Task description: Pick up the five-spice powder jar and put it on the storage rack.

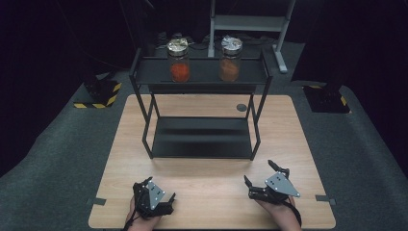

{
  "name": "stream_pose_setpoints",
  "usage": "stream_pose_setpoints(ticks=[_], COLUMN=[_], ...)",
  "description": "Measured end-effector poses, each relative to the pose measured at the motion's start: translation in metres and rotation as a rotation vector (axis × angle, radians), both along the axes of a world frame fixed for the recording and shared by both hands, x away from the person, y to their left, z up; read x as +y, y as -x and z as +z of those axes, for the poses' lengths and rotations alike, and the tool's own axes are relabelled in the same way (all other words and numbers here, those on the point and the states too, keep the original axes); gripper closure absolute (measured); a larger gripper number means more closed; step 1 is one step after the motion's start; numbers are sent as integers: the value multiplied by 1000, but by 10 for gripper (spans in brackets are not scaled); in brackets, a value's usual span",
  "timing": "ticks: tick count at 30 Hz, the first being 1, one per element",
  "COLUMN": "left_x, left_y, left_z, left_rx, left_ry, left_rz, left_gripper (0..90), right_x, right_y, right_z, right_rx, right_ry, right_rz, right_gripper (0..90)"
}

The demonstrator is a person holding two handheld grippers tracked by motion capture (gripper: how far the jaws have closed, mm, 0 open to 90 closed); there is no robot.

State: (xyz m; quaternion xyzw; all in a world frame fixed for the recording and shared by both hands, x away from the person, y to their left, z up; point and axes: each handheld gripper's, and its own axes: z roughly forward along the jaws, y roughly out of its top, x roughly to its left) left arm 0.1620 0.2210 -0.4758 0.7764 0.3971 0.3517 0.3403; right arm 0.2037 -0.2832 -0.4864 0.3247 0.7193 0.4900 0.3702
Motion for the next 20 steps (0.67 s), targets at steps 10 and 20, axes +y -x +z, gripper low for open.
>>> stream_pose_setpoints(ticks=[10,20], left_x=[-3,-4], left_y=[1,1], left_z=[0,0], left_rx=[-4,-2], left_ry=[-25,-27], left_rz=[-6,-9], left_gripper=[8,8], right_x=[-4,3], right_y=[0,1], right_z=[-9,-1], right_rx=[63,93], right_ry=[42,136], right_rz=[-17,-29], right_gripper=[0,0])
